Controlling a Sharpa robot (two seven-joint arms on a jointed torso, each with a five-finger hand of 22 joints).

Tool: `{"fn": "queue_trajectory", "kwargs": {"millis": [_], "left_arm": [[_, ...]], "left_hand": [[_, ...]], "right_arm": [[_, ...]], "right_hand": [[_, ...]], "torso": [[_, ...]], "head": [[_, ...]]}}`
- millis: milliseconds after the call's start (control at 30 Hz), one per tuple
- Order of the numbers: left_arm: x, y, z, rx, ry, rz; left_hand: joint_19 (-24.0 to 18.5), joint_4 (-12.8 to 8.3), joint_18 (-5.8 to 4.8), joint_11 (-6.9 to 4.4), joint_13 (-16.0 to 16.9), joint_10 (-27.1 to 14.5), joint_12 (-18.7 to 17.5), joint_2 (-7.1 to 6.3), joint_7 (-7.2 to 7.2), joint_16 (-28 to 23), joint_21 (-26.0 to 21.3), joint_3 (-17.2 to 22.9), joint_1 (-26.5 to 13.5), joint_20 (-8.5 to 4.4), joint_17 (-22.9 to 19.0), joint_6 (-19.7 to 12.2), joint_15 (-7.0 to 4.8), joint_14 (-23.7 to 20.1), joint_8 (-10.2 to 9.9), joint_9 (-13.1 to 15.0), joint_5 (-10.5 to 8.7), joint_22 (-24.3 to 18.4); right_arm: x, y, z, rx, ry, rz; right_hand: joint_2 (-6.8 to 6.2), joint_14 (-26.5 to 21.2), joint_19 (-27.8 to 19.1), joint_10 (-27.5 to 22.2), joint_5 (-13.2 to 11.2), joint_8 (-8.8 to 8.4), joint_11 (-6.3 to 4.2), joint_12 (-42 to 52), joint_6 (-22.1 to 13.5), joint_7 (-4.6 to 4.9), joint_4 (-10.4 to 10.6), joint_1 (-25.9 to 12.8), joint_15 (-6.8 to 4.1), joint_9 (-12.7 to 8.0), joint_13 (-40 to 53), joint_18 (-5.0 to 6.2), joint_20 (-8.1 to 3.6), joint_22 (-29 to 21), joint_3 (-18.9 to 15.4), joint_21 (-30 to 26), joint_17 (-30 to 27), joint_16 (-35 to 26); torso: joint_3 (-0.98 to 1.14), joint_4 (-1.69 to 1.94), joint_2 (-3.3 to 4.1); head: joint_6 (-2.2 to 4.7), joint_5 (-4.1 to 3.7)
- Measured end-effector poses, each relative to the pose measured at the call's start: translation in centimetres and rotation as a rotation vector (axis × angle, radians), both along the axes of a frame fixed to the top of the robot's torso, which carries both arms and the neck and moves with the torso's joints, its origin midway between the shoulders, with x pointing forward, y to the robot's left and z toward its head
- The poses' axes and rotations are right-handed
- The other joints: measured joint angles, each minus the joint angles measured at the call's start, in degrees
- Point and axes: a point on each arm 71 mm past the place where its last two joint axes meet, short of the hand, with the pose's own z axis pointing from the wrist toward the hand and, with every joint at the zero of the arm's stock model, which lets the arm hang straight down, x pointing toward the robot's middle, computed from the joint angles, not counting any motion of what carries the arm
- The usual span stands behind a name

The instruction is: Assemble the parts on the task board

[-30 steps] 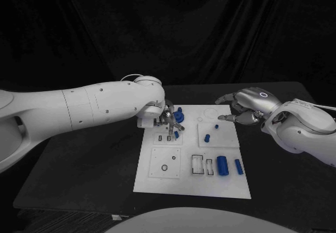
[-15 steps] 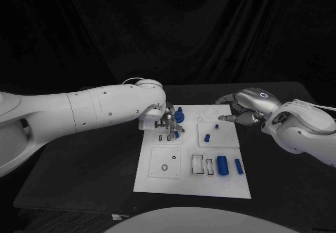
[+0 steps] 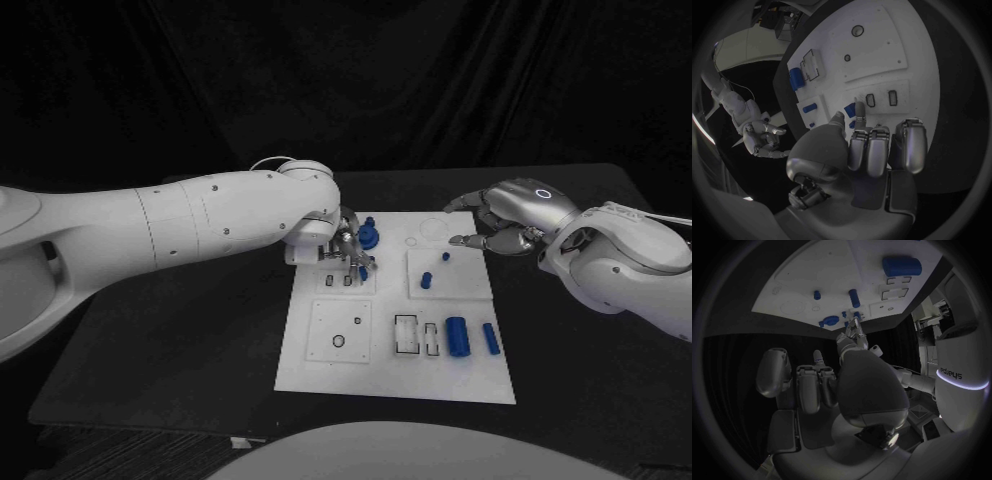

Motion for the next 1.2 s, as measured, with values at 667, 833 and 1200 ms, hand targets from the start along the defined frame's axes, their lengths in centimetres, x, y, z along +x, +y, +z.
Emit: {"fn": "queue_trajectory", "kwargs": {"millis": [667,833,1200], "left_arm": [[0.16,-0.19,-0.12,-0.010,0.000,-0.005],[0.14,-0.19,-0.24,-0.010,0.002,-0.005],[0.13,-0.19,-0.37,-0.009,0.006,-0.006]], "left_hand": [[0.00,-1.87,0.01,-0.38,-0.05,0.03,0.17,-0.31,-0.42,0.00,0.00,2.18,1.50,0.00,0.00,0.41,-0.21,0.22,-1.65,0.96,1.86,-0.01],[0.00,-1.87,0.01,-0.38,-0.04,0.03,0.18,-0.31,-0.42,0.00,0.00,2.18,1.50,0.00,0.00,0.42,-0.21,0.22,-1.65,1.03,1.86,-0.01],[-0.23,-2.51,0.00,-0.37,-0.02,0.02,0.19,-0.60,-0.42,0.00,-0.22,2.82,1.79,-0.22,0.00,0.41,-0.21,0.22,-1.99,1.26,2.06,-0.01]], "right_arm": [[0.05,0.05,-0.21,-0.006,0.009,-0.004],[0.05,0.04,-0.24,-0.007,0.011,-0.005],[0.05,0.00,-0.27,-0.010,0.014,-0.007]], "right_hand": [[0.23,0.00,-0.53,0.00,0.00,0.00,0.00,-0.69,0.25,0.16,-0.16,0.24,0.00,-0.25,0.05,0.00,-0.11,-0.01,-0.16,-1.47,0.00,-0.97],[0.23,0.00,-0.78,0.00,0.00,0.00,0.00,-0.69,0.25,0.16,-0.16,0.24,0.00,-0.25,0.04,0.00,0.04,-0.01,-0.16,-1.49,0.00,-1.10],[0.22,0.00,-0.79,0.00,0.00,0.00,0.00,-1.01,0.25,0.16,-0.31,0.25,0.00,-0.32,0.03,-0.01,0.04,-0.02,-0.32,-2.08,0.00,-1.60]], "torso": [[0.01,0.00,-0.01],[0.00,0.01,0.03],[-0.01,0.02,0.08]], "head": [[-0.78,-0.06],[-0.94,-0.09],[-0.97,0.01]]}}
